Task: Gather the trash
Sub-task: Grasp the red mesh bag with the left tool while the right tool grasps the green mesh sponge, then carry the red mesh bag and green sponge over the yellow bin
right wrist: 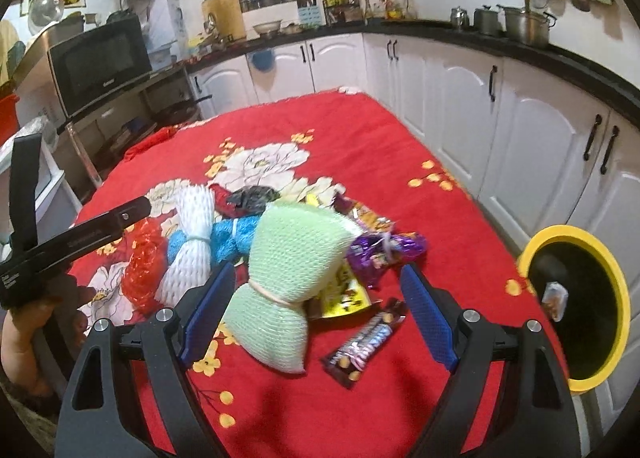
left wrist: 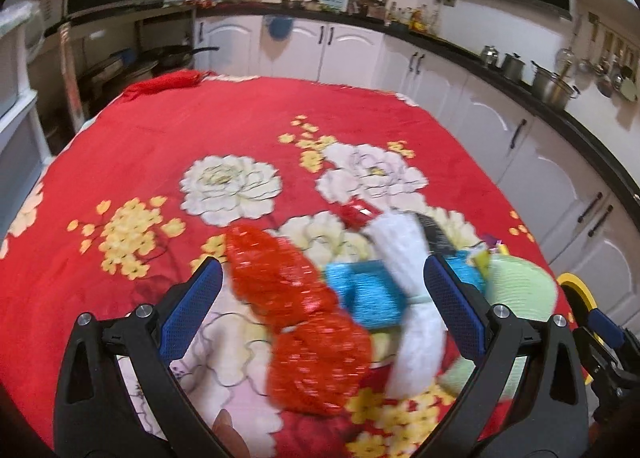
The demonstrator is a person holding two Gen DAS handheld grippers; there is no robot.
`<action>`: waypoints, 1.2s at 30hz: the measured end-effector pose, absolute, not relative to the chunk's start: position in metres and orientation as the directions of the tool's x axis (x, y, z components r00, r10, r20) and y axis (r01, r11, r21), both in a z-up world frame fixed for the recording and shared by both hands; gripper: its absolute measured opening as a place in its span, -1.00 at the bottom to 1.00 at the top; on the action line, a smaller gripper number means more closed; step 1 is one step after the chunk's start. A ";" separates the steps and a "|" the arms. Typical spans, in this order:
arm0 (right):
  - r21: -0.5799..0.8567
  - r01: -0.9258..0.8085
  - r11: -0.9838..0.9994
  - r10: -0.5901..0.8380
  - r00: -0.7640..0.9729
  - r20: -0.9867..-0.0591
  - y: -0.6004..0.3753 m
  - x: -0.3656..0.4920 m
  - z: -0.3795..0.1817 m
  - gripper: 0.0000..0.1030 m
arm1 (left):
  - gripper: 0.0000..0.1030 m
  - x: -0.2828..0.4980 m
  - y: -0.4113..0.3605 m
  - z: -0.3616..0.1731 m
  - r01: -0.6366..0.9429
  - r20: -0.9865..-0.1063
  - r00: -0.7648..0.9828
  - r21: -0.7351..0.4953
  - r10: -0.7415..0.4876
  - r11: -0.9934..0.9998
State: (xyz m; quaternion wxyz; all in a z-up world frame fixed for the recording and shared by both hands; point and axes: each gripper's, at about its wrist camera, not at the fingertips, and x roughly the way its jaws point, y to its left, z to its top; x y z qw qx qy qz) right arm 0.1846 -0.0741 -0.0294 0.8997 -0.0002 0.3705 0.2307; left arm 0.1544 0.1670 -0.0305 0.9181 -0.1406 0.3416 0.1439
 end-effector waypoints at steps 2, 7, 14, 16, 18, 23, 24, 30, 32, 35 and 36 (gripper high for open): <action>0.181 -0.413 0.892 0.417 0.603 -0.680 -0.068 0.190 -0.036 0.59 | 0.80 0.153 0.176 -0.037 -0.377 -0.680 0.714 -0.172 0.167 0.910; 0.206 -0.396 0.895 0.416 0.574 -0.706 -0.060 0.205 -0.049 0.59 | 0.80 0.158 0.190 -0.053 -0.379 -0.712 0.693 -0.221 0.117 0.899; 0.233 -0.389 0.891 0.426 0.544 -0.723 -0.051 0.219 -0.057 0.59 | 0.74 0.166 0.202 -0.079 -0.385 -0.745 0.667 -0.322 0.020 0.865; 0.237 -0.385 0.892 0.425 0.537 -0.729 -0.049 0.222 -0.059 0.58 | 0.55 0.168 0.204 -0.086 -0.388 -0.754 0.657 -0.336 0.002 0.858; 0.240 -0.388 0.890 0.428 0.528 -0.733 -0.047 0.224 -0.061 0.53 | 0.45 0.168 0.206 -0.092 -0.397 -0.763 0.646 -0.336 0.000 0.854; 0.238 -0.398 0.886 0.430 0.512 -0.744 -0.042 0.226 -0.066 0.25 | -0.14 0.164 0.207 -0.093 -0.385 -0.761 0.649 -0.316 0.011 0.867; 0.236 -0.401 0.885 0.431 0.513 -0.743 -0.041 0.225 -0.065 0.21 | -0.19 0.163 0.209 -0.093 -0.385 -0.761 0.649 -0.316 0.011 0.867; 0.237 -0.429 0.871 0.452 0.514 -0.729 -0.041 0.220 -0.059 0.01 | -0.34 0.157 0.212 -0.086 -0.365 -0.749 0.663 -0.324 -0.001 0.873; 0.244 -0.438 0.866 0.464 0.517 -0.719 -0.043 0.217 -0.054 -0.07 | -0.35 0.154 0.210 -0.079 -0.356 -0.737 0.676 -0.316 0.008 0.879; 0.251 -0.454 0.855 0.482 0.518 -0.707 -0.045 0.213 -0.048 -0.20 | -0.35 0.150 0.206 -0.067 -0.341 -0.722 0.692 -0.304 0.018 0.890; 0.251 -0.462 0.850 0.488 0.515 -0.705 -0.046 0.212 -0.047 -0.24 | -0.36 0.148 0.204 -0.063 -0.334 -0.716 0.697 -0.299 0.021 0.894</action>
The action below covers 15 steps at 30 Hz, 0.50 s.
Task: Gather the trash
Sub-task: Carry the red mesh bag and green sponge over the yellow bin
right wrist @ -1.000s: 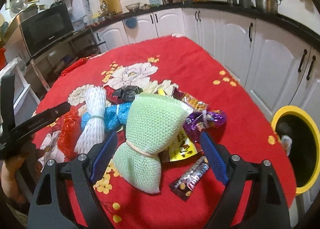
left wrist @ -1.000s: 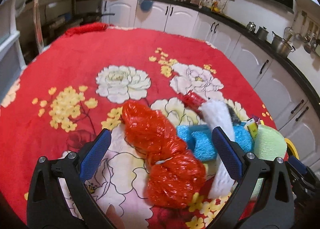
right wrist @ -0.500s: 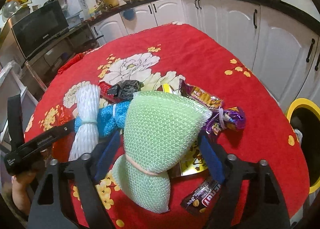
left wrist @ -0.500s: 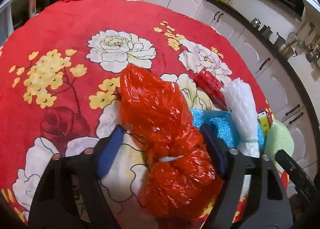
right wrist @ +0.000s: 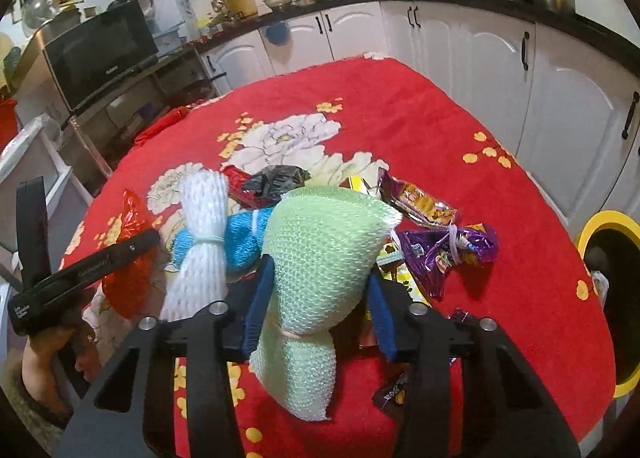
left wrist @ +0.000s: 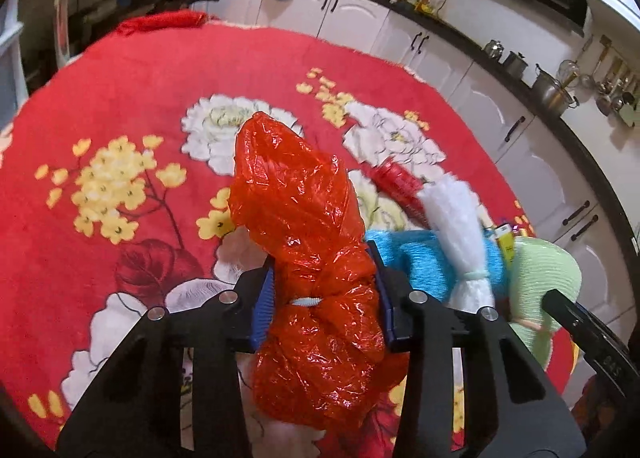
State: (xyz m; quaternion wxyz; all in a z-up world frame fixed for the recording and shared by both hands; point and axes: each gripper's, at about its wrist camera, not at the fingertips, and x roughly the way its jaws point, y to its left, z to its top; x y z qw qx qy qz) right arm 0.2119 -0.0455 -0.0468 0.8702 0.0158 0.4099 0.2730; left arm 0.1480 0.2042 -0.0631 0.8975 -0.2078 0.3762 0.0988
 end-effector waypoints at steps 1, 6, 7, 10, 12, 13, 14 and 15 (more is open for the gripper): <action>0.250 -0.466 0.849 0.490 0.515 -0.703 -0.046 0.211 -0.045 -0.25 | -0.36 0.147 0.203 -0.060 -0.328 -0.712 0.701 -0.292 0.024 0.899; 0.264 -0.477 0.838 0.513 0.524 -0.680 -0.053 0.203 -0.035 -0.30 | -0.36 0.142 0.188 -0.042 -0.299 -0.689 0.724 -0.263 0.038 0.917; 0.268 -0.477 0.837 0.516 0.526 -0.676 -0.055 0.202 -0.033 -0.31 | -0.36 0.141 0.186 -0.038 -0.297 -0.684 0.728 -0.260 0.042 0.919; 0.281 -0.479 0.832 0.529 0.530 -0.663 -0.061 0.198 -0.027 -0.33 | -0.36 0.141 0.181 -0.031 -0.293 -0.676 0.735 -0.249 0.051 0.923; 0.285 -0.478 0.831 0.533 0.535 -0.655 -0.065 0.196 -0.023 -0.33 | -0.36 0.136 0.176 -0.024 -0.288 -0.663 0.746 -0.239 0.061 0.927; 0.287 -0.477 0.831 0.534 0.540 -0.650 -0.068 0.195 -0.021 -0.33 | -0.36 0.135 0.174 -0.021 -0.282 -0.657 0.752 -0.236 0.061 0.930; 0.289 -0.475 0.831 0.535 0.544 -0.646 -0.070 0.194 -0.020 -0.33 | -0.36 0.134 0.171 -0.017 -0.272 -0.651 0.757 -0.236 0.056 0.933; 0.293 -0.471 0.832 0.537 0.549 -0.641 -0.074 0.193 -0.018 -0.33 | -0.36 0.134 0.168 -0.014 -0.264 -0.647 0.761 -0.239 0.050 0.935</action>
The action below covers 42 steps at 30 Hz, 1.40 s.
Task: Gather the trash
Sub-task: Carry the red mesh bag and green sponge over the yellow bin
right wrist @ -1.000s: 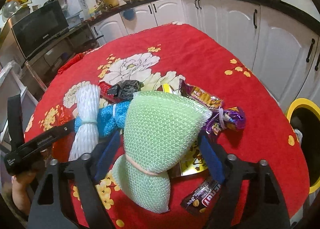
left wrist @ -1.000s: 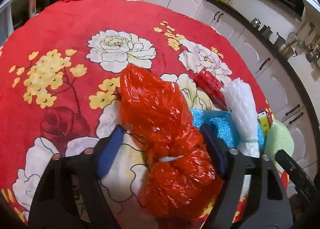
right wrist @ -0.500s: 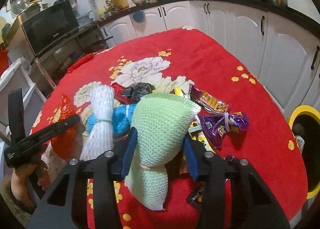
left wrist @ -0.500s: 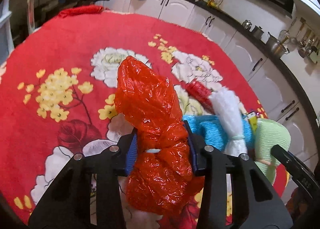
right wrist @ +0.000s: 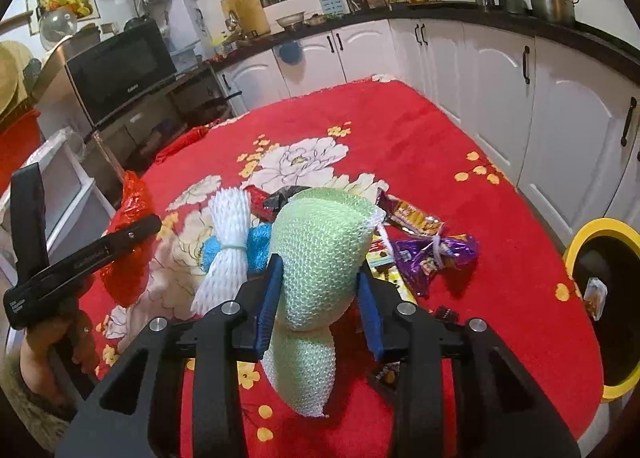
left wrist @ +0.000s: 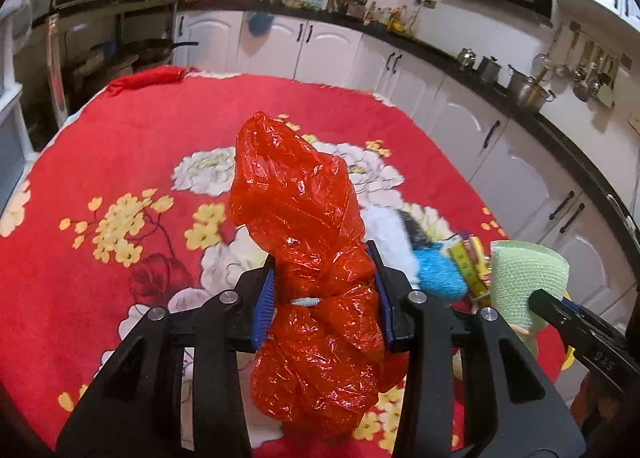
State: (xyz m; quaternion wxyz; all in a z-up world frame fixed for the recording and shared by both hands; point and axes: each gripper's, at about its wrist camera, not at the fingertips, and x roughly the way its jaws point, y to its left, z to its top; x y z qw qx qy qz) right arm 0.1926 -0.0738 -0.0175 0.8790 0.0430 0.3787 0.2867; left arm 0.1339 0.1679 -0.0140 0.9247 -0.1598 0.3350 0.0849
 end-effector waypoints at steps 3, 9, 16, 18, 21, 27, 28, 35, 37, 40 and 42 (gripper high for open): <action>0.298 -0.461 0.836 0.535 0.564 -0.629 -0.085 0.190 -0.013 -0.33 | -0.36 0.133 0.156 -0.005 -0.235 -0.632 0.774 -0.232 0.037 0.944; 0.308 -0.424 0.851 0.520 0.604 -0.604 -0.114 0.187 -0.002 -0.34 | -0.36 0.142 0.128 0.002 -0.174 -0.621 0.784 -0.220 0.000 0.960; 0.317 -0.367 0.875 0.485 0.656 -0.578 -0.154 0.186 0.008 -0.34 | -0.36 0.162 0.088 0.006 -0.089 -0.615 0.786 -0.203 -0.056 0.975; 0.321 -0.341 0.883 0.468 0.674 -0.572 -0.169 0.187 0.010 -0.35 | -0.36 0.166 0.078 0.006 -0.067 -0.614 0.786 -0.197 -0.069 0.978; 0.327 -0.312 0.892 0.449 0.692 -0.565 -0.185 0.188 0.011 -0.35 | -0.36 0.173 0.060 0.007 -0.036 -0.613 0.785 -0.187 -0.088 0.982; 0.339 -0.242 0.909 0.402 0.727 -0.557 -0.222 0.191 0.010 -0.35 | -0.36 0.190 0.019 0.009 0.043 -0.609 0.781 -0.166 -0.137 0.985; 0.341 -0.233 0.911 0.395 0.731 -0.557 -0.227 0.192 0.010 -0.35 | -0.36 0.193 0.013 0.009 0.053 -0.610 0.780 -0.164 -0.143 0.985; 0.351 -0.132 0.927 0.318 0.773 -0.548 -0.275 0.196 0.008 -0.35 | -0.36 0.216 -0.038 0.008 0.150 -0.615 0.759 -0.151 -0.212 0.977; 0.353 -0.091 0.931 0.285 0.786 -0.549 -0.293 0.197 0.006 -0.35 | -0.36 0.223 -0.054 0.007 0.183 -0.617 0.751 -0.148 -0.235 0.972; 0.363 -0.035 0.931 0.246 0.797 -0.553 -0.317 0.199 0.002 -0.35 | -0.36 0.233 -0.077 0.003 0.227 -0.621 0.736 -0.147 -0.268 0.963; 0.362 -0.004 0.932 0.219 0.801 -0.557 -0.331 0.199 -0.002 -0.35 | -0.36 0.239 -0.092 0.001 0.251 -0.625 0.727 -0.142 -0.283 0.958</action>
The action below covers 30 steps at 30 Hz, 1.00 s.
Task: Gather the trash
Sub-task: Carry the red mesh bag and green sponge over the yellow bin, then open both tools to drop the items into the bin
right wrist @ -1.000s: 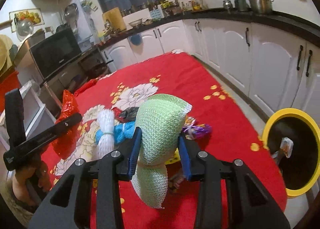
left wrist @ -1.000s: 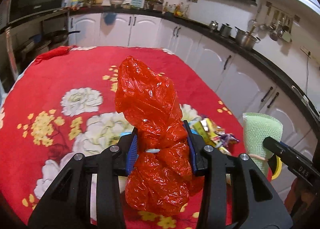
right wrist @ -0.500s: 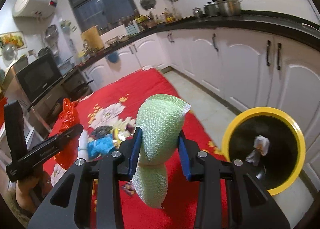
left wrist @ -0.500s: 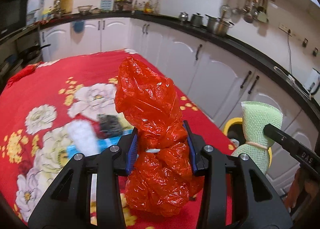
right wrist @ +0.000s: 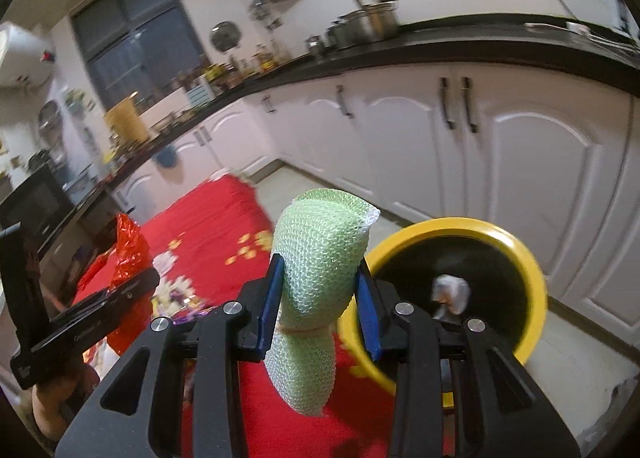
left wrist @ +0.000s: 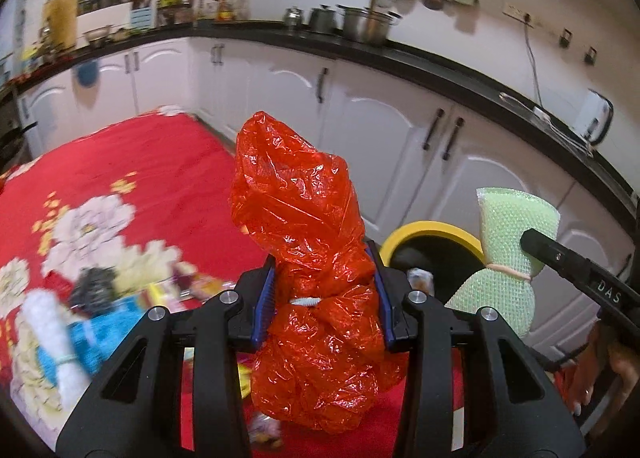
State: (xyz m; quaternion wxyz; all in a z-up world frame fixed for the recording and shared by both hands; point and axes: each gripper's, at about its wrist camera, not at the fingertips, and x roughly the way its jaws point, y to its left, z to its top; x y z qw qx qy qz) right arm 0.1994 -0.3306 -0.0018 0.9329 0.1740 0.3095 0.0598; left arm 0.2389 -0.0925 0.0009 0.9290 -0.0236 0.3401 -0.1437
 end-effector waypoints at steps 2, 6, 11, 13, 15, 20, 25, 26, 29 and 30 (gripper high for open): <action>0.360 0.031 0.932 0.191 0.804 -0.563 -0.345 0.200 -0.007 -0.35 | -0.36 0.246 -0.112 -0.004 0.283 -0.632 0.713 -0.137 -0.303 0.949; 0.360 0.091 0.928 0.146 0.802 -0.579 -0.369 0.201 -0.019 -0.35 | -0.36 0.259 -0.143 -0.011 0.338 -0.645 0.686 -0.130 -0.338 0.932; 0.355 0.148 0.923 0.103 0.793 -0.600 -0.394 0.202 -0.034 -0.35 | -0.36 0.274 -0.181 -0.022 0.398 -0.658 0.655 -0.118 -0.372 0.910; 0.350 0.167 0.922 0.088 0.788 -0.609 -0.402 0.203 -0.039 -0.35 | -0.36 0.280 -0.194 -0.027 0.419 -0.664 0.640 -0.119 -0.386 0.900; 0.346 0.189 0.919 0.073 0.782 -0.620 -0.409 0.204 -0.046 -0.35 | -0.36 0.286 -0.209 -0.034 0.440 -0.673 0.626 -0.114 -0.395 0.891; 0.338 0.234 0.912 0.045 0.759 -0.649 -0.425 0.207 -0.065 -0.35 | -0.36 0.300 -0.239 -0.055 0.475 -0.704 0.581 -0.115 -0.409 0.872; 0.330 0.270 0.905 0.027 0.737 -0.676 -0.437 0.210 -0.080 -0.35 | -0.35 0.312 -0.257 -0.076 0.486 -0.739 0.537 -0.124 -0.408 0.865; 0.328 0.276 0.903 0.024 0.732 -0.681 -0.440 0.210 -0.084 -0.35 | -0.35 0.315 -0.260 -0.080 0.487 -0.746 0.528 -0.125 -0.406 0.864; 0.330 0.289 0.899 0.021 0.723 -0.690 -0.444 0.210 -0.090 -0.35 | -0.35 0.319 -0.266 -0.090 0.488 -0.761 0.511 -0.126 -0.400 0.864; 0.329 0.293 0.898 0.018 0.720 -0.693 -0.446 0.210 -0.092 -0.35 | -0.34 0.320 -0.267 -0.093 0.489 -0.766 0.505 -0.126 -0.398 0.863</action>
